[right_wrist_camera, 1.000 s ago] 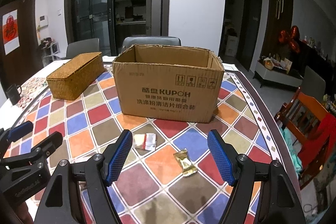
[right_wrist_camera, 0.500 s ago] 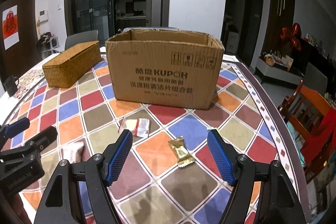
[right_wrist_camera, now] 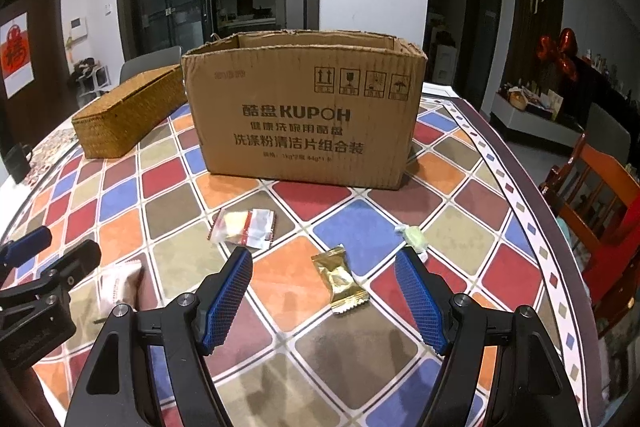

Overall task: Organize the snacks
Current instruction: 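Move both tools back toward the white packet and gold-wrapped candy on the table, then grasp the white snack packet with the left tool while the right tool grasps the gold-wrapped candy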

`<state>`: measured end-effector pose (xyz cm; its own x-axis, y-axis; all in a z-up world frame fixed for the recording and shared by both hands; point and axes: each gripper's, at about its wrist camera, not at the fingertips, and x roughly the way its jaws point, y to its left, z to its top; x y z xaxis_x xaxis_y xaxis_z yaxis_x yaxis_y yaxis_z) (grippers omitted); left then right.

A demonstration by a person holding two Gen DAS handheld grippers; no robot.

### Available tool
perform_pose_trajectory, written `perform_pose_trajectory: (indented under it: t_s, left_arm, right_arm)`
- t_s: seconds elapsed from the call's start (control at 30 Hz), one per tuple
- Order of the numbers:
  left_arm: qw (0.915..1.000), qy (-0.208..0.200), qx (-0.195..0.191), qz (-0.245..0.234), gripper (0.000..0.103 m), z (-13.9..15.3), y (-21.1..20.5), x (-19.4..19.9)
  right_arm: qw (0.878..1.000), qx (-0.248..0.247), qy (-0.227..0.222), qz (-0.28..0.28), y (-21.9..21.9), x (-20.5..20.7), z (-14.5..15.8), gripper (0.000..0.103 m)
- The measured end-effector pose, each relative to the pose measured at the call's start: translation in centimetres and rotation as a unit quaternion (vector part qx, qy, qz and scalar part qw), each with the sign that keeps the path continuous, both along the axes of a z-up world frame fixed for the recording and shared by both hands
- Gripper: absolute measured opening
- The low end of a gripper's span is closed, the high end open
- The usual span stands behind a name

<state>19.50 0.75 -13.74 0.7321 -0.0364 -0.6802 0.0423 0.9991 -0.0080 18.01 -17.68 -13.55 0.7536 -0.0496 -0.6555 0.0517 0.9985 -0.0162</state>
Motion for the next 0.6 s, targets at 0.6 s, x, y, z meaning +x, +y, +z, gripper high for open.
perform_pose_trajectory:
  t_s: [0.6]
  left_arm:
    - [0.9989,0.037,0.002,0.028,0.08,-2.9,-0.2,0.3]
  right_arm:
    - [0.999,-0.021,0.04,0.012,-0.7,2.6,-3.2,0.074]
